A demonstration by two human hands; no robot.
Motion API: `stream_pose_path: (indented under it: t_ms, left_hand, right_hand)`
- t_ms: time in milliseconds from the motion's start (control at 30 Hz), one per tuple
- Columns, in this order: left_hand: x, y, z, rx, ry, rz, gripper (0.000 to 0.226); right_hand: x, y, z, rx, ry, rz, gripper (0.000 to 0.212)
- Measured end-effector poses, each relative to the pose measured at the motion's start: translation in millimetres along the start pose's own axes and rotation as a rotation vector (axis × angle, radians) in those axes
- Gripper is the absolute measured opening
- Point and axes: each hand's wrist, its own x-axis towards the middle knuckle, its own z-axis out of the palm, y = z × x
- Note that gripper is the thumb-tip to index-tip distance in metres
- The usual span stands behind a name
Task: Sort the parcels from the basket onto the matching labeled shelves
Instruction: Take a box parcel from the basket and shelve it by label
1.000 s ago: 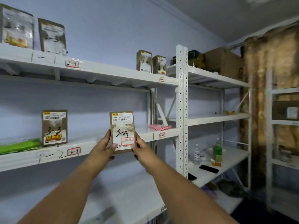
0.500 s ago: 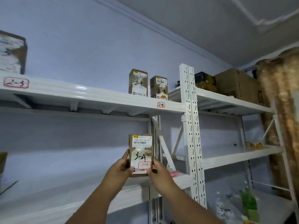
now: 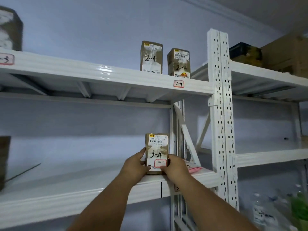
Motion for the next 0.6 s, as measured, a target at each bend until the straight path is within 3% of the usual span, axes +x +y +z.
stream_pose_path:
  t_ms: [133, 233, 300, 433, 600]
  left_hand:
    - [-8.8, 8.7, 0.6, 0.099, 0.036, -0.036, 0.088]
    - [-14.2, 15.5, -3.7, 0.116, 0.048, -0.121, 0.105]
    - [-20.0, 21.1, -13.9, 0.117, 0.077, -0.143, 0.109]
    - [-46.9, 29.3, -49.2, 0.266, 0.176, -0.174, 0.085]
    - [-114.6, 29.2, -106.5, 0.463, 0.32, -0.238, 0.054]
  right_hand:
    - [5.9, 3.5, -0.2, -0.021, -0.039, 0.028, 0.038]
    - [9.1, -3.6, -6.8, 0.081, 0.012, 0.063, 0.084]
    - [4.6, -10.5, -15.4, 0.21, 0.043, 0.038, 0.101]
    - [-21.1, -25.7, -29.4, 0.119, 0.158, -0.277, 0.081]
    - [-54.3, -54.3, -6.6, -0.1, -0.03, -0.703, 0.056]
